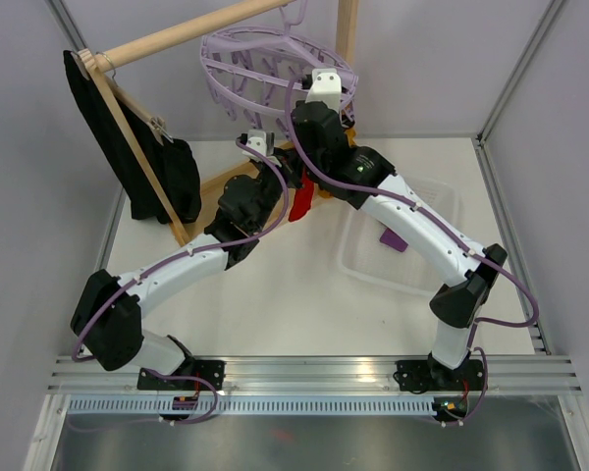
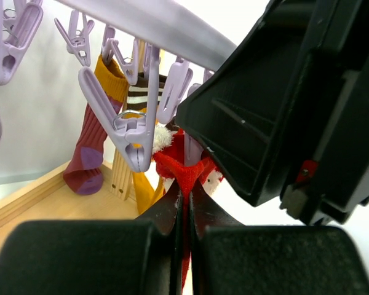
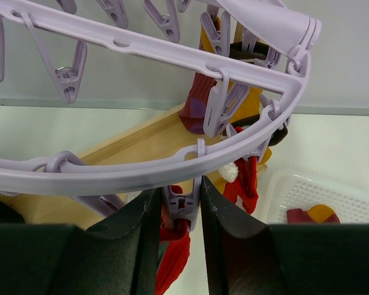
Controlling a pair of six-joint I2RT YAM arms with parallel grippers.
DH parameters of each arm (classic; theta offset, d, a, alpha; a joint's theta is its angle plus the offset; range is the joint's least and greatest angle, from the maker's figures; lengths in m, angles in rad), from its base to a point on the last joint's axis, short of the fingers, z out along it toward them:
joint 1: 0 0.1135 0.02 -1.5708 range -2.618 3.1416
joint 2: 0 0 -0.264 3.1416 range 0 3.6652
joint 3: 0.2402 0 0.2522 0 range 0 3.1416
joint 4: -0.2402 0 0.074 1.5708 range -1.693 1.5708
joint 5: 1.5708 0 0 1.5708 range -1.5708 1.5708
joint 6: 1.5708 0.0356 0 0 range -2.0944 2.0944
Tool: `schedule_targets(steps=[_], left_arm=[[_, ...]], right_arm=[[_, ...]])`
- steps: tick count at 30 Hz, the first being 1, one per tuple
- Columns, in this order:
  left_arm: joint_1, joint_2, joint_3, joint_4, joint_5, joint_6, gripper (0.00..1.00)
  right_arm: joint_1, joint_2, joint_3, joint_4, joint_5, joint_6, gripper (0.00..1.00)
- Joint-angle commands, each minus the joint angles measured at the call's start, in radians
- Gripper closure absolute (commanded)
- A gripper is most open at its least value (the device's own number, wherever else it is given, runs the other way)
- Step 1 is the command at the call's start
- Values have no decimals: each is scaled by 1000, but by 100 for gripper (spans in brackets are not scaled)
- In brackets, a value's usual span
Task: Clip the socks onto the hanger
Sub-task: Open the clamp at the hanger, then clamp the sock onto the hanger.
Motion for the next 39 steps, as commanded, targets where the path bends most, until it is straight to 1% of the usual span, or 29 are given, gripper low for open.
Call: schedule_targets(steps=[1, 11, 13, 14, 16, 17, 18, 19, 20, 21, 25, 27, 28, 31, 36, 39], left_arm=[[-6, -34, 43, 71, 14, -32, 98], [-6, -20, 59, 43, 32, -35, 98], [-6, -16, 64, 42, 32, -39, 97], [-6, -14, 66, 40, 32, -39, 97], [-6, -6, 73, 34, 26, -49, 96], [-6, -3, 76, 33, 29, -50, 96], [-6, 0, 76, 20, 35, -50, 95], [-6, 0, 76, 11, 34, -55, 92], [-6, -2, 75, 5, 29, -65, 88], [-6, -2, 75, 0, 31, -66, 79], [-6, -9, 89, -49, 55, -63, 67], [-6, -32, 93, -79, 77, -58, 64], [-6, -43, 89, -104, 80, -58, 61], [-6, -101, 60, -133, 86, -59, 57], [-7, -239, 1, -247, 60, -40, 53], [-7, -296, 10, -343, 58, -4, 52]], right_arm=[[-1, -41, -11, 21, 25, -7, 100], [-1, -51, -22, 26, 22, -9, 99], [-1, -55, -23, 26, 12, -9, 92], [-1, -59, -23, 30, 9, -10, 83], [-1, -61, -14, 29, -1, -13, 69], [-1, -62, -5, 27, -3, -20, 59], [-1, -67, -8, 27, -1, -20, 55], [-1, -71, -12, 29, 0, -17, 50], [-1, -85, -28, 33, 0, -15, 42], [-1, -91, -37, 35, -6, -12, 40], [0, -117, -66, 44, -12, -4, 30], [-3, -121, -66, 41, -9, -3, 29], [-6, -116, -62, 33, -12, 0, 28], [-42, -111, -54, 20, -72, 28, 29], [-118, -111, -60, 9, -129, 49, 29], [-148, -111, -62, 9, -141, 52, 28]])
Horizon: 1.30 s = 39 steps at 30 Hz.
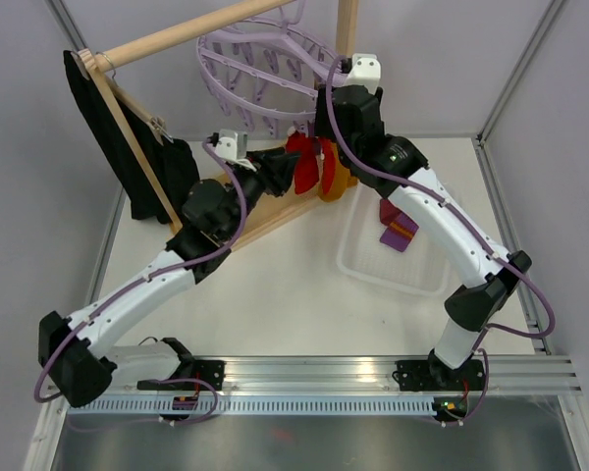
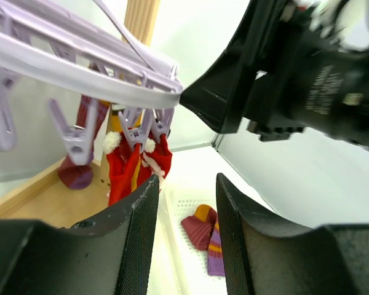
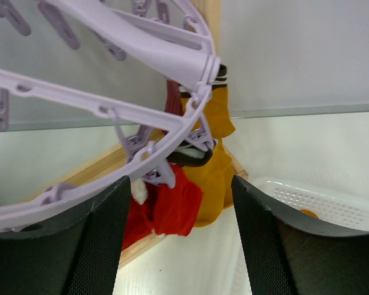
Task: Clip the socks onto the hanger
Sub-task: Clamp the sock onto the hanger.
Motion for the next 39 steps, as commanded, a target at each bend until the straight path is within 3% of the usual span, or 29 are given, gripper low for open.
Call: schedule_targets(steps=[1, 7, 11, 19, 39], left_arm=[[-4, -74, 32, -123, -20, 47, 52], [-4, -99, 151, -365, -231, 104, 48], [3, -36, 326, -506, -444, 153, 41], [58, 174, 670, -795, -454, 141, 36], [103, 251, 863, -789, -538, 110, 35]], right_arm=[[-29, -22, -2, -4, -36, 25, 27], [-66, -22, 9, -27, -54, 39, 24], [-82, -56, -29, -21, -76, 55, 24], [-98, -108, -94, 2, -146, 79, 23], [-98, -225, -264, 50, -217, 87, 23]])
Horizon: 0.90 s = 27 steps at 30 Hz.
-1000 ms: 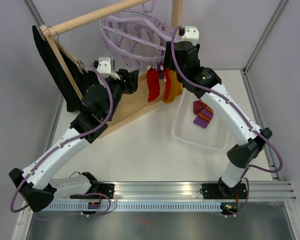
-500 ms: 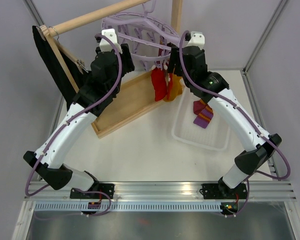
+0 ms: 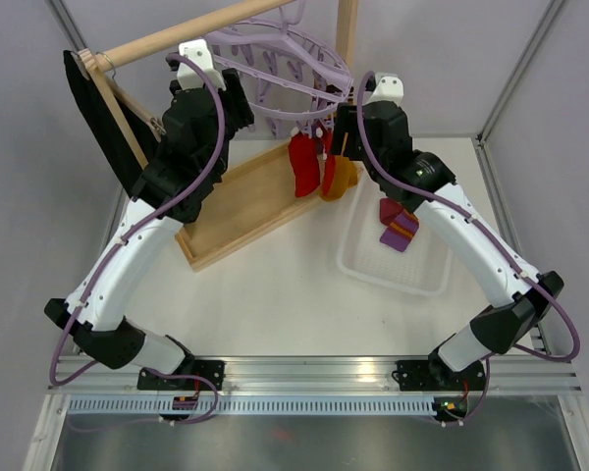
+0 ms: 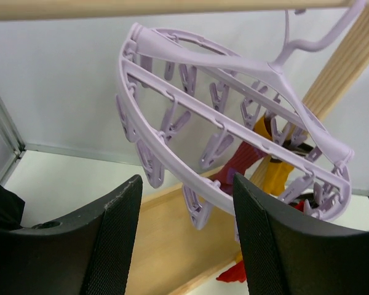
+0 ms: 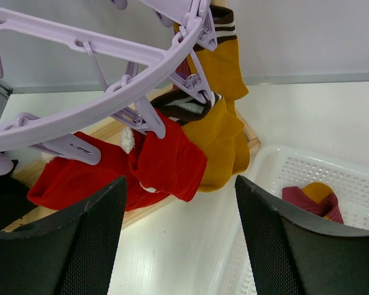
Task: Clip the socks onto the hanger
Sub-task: Clamp the sock onto the hanger.
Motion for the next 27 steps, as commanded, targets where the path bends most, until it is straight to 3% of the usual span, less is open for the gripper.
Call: schedule_targets(steps=[1, 11, 19, 27], left_arm=[[26, 22, 61, 5, -51, -8, 34], [116, 133, 215, -93, 22, -68, 33], [210, 188, 224, -88, 142, -131, 34], [236, 194, 187, -22, 206, -146, 37]], right_arm=[[-2, -46, 0, 34, -11, 7, 23], [-2, -49, 9, 27, -21, 0, 22], [-2, -51, 17, 22, -18, -3, 22], [-2, -46, 13, 25, -10, 4, 22]])
